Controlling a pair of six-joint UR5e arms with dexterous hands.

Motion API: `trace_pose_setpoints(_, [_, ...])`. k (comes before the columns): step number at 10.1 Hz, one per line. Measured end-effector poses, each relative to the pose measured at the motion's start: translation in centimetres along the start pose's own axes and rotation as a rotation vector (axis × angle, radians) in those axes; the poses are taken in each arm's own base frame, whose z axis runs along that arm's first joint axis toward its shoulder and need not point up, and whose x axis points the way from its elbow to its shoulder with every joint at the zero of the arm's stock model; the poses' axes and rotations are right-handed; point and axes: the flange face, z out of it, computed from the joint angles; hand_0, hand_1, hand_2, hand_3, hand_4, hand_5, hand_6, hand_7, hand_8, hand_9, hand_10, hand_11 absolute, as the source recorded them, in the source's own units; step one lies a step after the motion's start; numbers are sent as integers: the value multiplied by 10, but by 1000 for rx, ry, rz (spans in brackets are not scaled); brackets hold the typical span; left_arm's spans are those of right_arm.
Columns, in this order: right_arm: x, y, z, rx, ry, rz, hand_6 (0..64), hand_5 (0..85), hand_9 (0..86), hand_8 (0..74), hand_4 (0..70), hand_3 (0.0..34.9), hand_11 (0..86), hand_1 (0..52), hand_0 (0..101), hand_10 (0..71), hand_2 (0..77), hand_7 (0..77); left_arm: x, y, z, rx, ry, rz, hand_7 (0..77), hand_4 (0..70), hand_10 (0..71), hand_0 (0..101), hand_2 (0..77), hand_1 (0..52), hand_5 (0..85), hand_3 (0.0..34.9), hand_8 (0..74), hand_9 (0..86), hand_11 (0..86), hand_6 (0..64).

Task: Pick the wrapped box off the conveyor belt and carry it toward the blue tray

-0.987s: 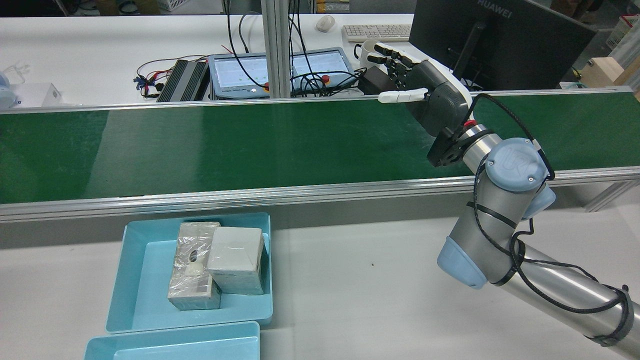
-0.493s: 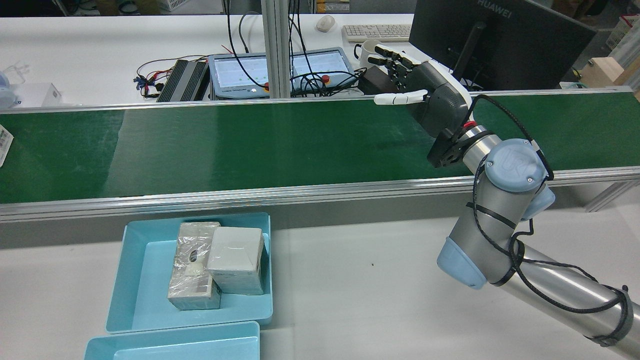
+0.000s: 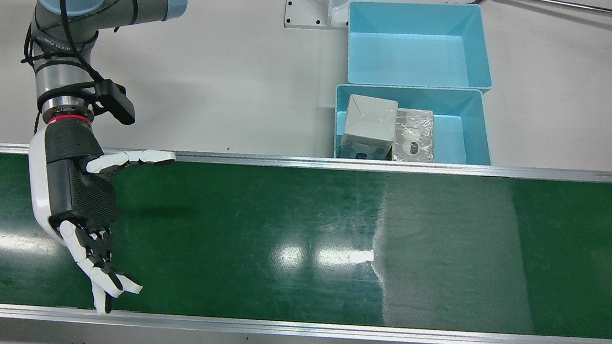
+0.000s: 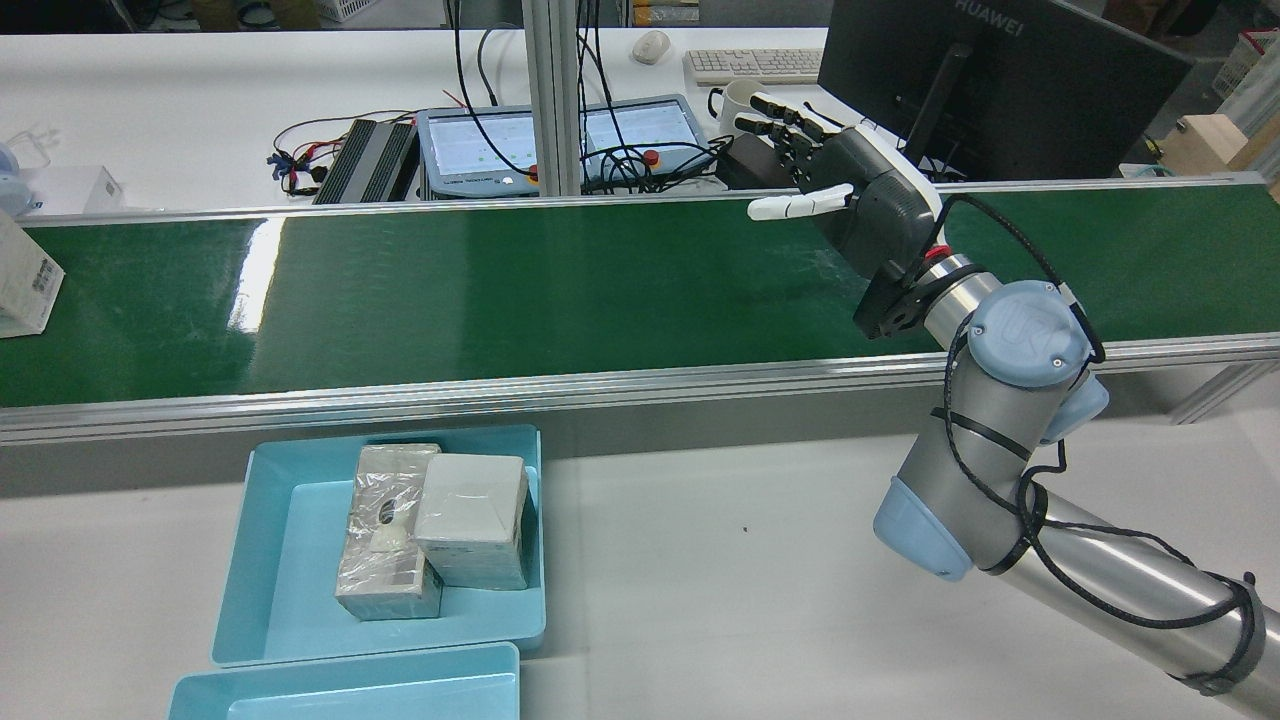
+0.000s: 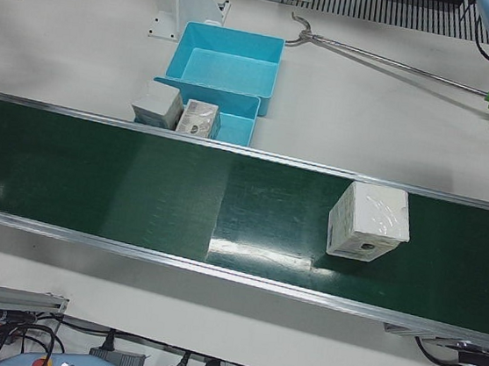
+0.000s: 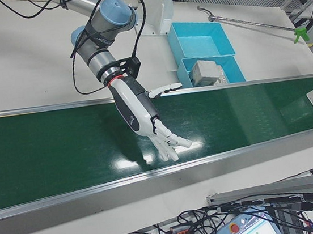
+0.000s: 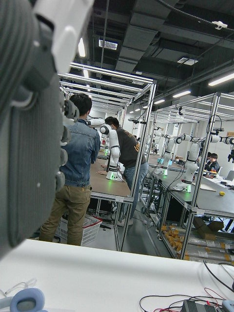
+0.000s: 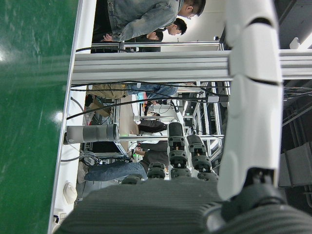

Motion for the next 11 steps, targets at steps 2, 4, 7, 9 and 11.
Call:
trace_pose_setpoints(2, [0,-1,0,1,0,0,65,120,54,22,71,0,11,158,485,0,109,191,0,0,0,0,0,0,5,5,0,0,5,0,11,0,5,5,5,0])
trace_pose_setpoints(4, [0,-3,-1,5,0,-2,65,120,54,22,87,0,11,142,481,0,104,196,0,0,0,0,0,0,5,5,5,0,5,0,11,0,5,0,5,5])
trace_pose_setpoints(7, [3,-4,-2,8,3,-2,71,120,54,22,109,0,11,142,481,0,114,207,0,0,0,0,0,0,5,5,0,0,5,0,11,0,5,0,0,0])
trace_pose_setpoints(9, [5,-3,-2,7,5,-1,71,120,54,22,109,0,11,142,481,0,114,207,0,0,0,0,0,0,5,5,5,0,5,0,11,0,5,5,5,5])
trace_pose_setpoints(11, [5,-4,-2,8,6,-2,71,120,60,22,109,0,11,142,481,0,109,213,0,0,0,0,0,0,5,0,0,0,5,0,11,0,5,5,5,5])
